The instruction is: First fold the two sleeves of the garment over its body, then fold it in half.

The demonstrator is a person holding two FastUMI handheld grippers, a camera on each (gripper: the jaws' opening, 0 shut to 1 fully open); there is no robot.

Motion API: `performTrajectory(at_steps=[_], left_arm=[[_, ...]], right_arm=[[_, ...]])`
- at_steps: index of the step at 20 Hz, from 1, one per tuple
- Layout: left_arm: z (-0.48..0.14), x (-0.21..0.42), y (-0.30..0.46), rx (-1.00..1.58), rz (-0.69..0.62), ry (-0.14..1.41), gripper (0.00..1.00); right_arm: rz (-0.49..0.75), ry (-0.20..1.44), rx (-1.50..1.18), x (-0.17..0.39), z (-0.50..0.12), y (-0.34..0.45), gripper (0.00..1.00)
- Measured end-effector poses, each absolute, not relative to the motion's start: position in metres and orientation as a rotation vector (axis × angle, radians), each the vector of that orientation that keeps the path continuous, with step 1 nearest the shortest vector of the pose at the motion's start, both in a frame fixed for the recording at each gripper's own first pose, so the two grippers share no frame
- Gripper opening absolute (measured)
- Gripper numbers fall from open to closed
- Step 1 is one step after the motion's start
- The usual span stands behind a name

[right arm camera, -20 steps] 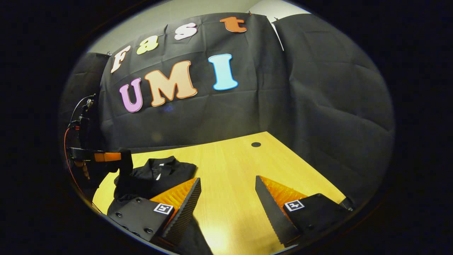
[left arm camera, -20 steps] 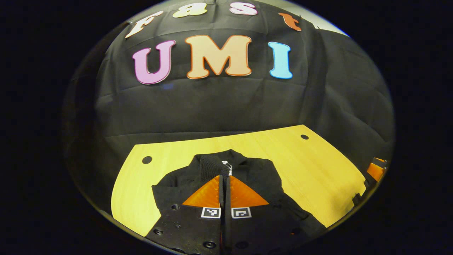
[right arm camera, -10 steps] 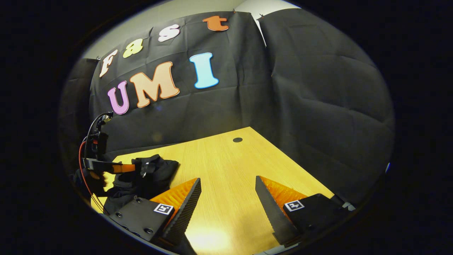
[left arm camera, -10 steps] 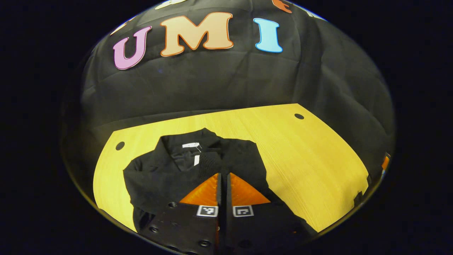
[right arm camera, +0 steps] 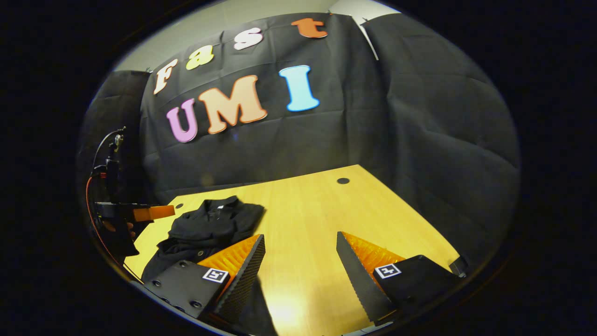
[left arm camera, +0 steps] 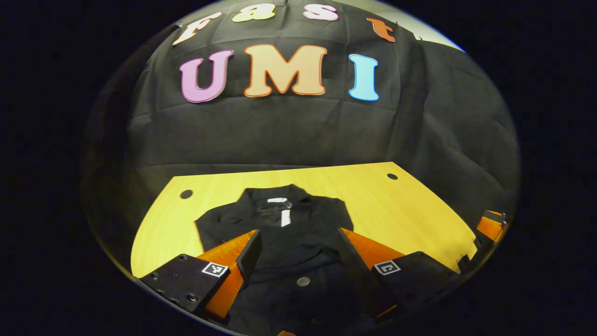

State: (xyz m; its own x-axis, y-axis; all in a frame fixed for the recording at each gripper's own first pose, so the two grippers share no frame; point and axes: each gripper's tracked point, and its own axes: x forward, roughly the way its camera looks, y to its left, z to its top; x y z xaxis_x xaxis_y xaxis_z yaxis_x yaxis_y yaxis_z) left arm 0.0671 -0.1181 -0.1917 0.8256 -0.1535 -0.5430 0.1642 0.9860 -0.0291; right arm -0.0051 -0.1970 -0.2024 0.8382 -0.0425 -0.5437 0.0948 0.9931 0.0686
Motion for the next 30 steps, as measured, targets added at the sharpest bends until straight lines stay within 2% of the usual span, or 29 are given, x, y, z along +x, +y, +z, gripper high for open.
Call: performTrajectory(at_steps=[6,11,12,13,15,21,22,23,24,25,26,28,29,30], left_arm=[[-0.216,-0.039,-0.021,0.091,-0.063,0.660,0.95],[-0.251,-0.109,0.023,0.051,0.008,0.764,0.96],[-0.261,-0.120,0.028,0.050,0.019,0.787,0.95],[-0.269,-0.131,0.034,0.053,0.026,0.808,0.96],[-0.283,-0.150,0.040,0.058,0.038,0.846,0.96],[-0.321,-0.187,0.062,0.036,0.083,0.940,0.96],[-0.326,-0.192,0.064,0.033,0.090,0.951,0.94],[-0.330,-0.195,0.066,0.025,0.091,0.957,0.96],[-0.335,-0.199,0.066,0.017,0.092,0.973,0.96],[-0.334,-0.198,0.064,-0.007,0.090,0.959,0.96],[-0.334,-0.197,0.065,-0.014,0.087,0.949,0.96],[-0.334,-0.199,0.062,-0.016,0.064,0.939,0.96],[-0.335,-0.199,0.059,-0.003,0.032,0.929,0.97],[-0.333,-0.198,0.057,0.014,0.008,0.905,0.96]], right_arm=[[-0.026,0.656,0.072,-0.039,-0.230,-0.143,0.98],[0.000,0.762,0.019,-0.079,-0.272,-0.117,0.98],[0.003,0.780,0.006,-0.086,-0.280,-0.114,0.93],[0.007,0.797,-0.006,-0.092,-0.287,-0.112,0.98],[0.011,0.835,-0.022,-0.106,-0.300,-0.110,0.98],[-0.002,0.946,-0.025,-0.142,-0.336,-0.108,0.98],[-0.004,0.962,-0.025,-0.145,-0.340,-0.108,0.98],[-0.005,0.977,-0.026,-0.150,-0.347,-0.106,0.93],[-0.010,0.985,-0.031,-0.151,-0.350,-0.106,0.93],[-0.015,1.000,-0.034,-0.154,-0.354,-0.105,0.98],[-0.017,1.012,-0.031,-0.157,-0.358,-0.103,0.93],[-0.030,1.053,-0.039,-0.165,-0.370,-0.102,0.93],[-0.035,1.093,-0.040,-0.172,-0.378,-0.102,0.98],[-0.034,1.094,-0.068,-0.173,-0.377,-0.104,0.95]])
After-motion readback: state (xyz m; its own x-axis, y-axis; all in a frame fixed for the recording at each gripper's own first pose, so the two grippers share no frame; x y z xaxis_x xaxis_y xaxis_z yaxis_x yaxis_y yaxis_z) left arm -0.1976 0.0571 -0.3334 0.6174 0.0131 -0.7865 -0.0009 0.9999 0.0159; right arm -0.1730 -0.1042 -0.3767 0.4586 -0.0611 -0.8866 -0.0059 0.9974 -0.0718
